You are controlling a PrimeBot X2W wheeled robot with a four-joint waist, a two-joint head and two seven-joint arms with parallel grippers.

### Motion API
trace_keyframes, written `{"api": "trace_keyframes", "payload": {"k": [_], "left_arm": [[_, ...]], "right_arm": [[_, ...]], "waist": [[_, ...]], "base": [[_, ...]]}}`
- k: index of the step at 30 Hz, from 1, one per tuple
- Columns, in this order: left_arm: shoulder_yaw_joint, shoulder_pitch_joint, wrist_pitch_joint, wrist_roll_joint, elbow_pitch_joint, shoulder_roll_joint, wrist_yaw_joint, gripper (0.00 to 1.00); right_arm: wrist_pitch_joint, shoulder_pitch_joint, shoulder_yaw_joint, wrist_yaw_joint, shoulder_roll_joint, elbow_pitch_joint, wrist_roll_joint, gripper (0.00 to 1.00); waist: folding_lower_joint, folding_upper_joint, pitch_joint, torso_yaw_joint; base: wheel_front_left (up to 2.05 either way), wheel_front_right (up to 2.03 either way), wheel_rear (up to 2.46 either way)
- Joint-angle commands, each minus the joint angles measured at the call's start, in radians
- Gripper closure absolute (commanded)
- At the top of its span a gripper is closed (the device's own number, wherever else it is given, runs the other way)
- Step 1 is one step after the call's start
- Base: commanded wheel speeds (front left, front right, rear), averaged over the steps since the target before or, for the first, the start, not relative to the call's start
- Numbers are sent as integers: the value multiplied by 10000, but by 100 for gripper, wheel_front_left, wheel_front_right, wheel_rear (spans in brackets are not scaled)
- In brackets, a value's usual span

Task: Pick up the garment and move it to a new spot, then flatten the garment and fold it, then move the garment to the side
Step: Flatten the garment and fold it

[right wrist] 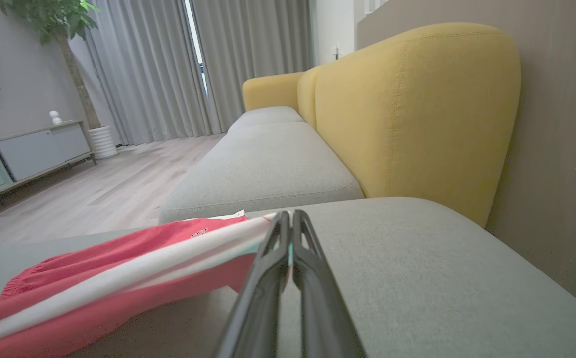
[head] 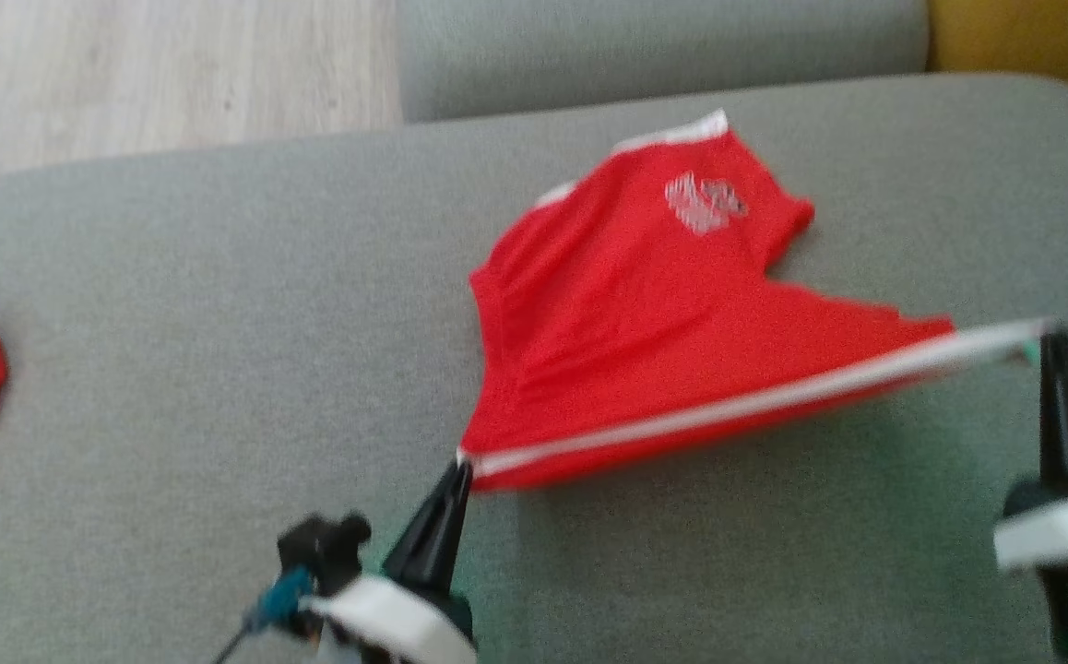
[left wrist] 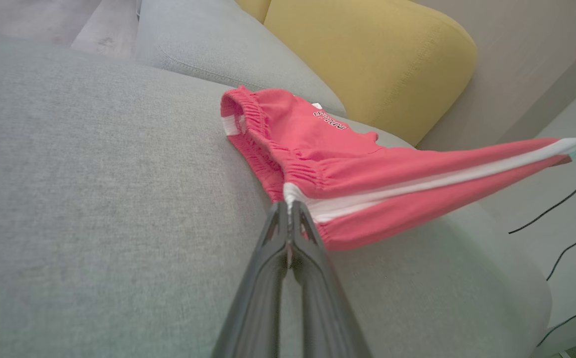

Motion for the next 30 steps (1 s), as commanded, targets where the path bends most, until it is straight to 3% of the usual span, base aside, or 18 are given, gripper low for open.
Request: {"api": "trace_keyframes", "payload": {"k": [1, 8, 12, 17, 22, 30], "left_arm": [[328, 2, -33, -34, -385, 407, 239, 100], [70, 1985, 678, -86, -2959, 1317, 1405, 100], [-62, 2177, 1146, -1, -3970, 1625, 1720, 100], [-53, 1580, 1362, 156, -4326, 1485, 1813, 100], [231, 87, 1638, -85, -4081, 768, 1582, 100], [1003, -2166, 1729, -567, -2326, -126, 1294, 100]], "right_arm": [[76, 91, -171, -9, -147, -601, 12, 100], [673, 2550, -759, -9, 867, -2670, -520, 100], [987, 2787, -753, -9, 954, -3223, -704, 100], [1146, 2061, -831, -9, 858, -3175, -859, 100], [1360, 223, -622, -9, 403, -2294, -714, 100], [1071, -3262, 391, -9, -333, 533, -695, 100]], "waist": [[4, -1, -288, 72], [4, -1, -708, 293], [4, -1, -630, 435], [4, -1, -251, 562], [4, -1, 743, 776], [4, -1, 1907, 1128]], "base": [[0, 0, 0], [0, 0, 0], [0, 0, 0], [0, 0, 0], [0, 0, 0], [0, 0, 0]]}}
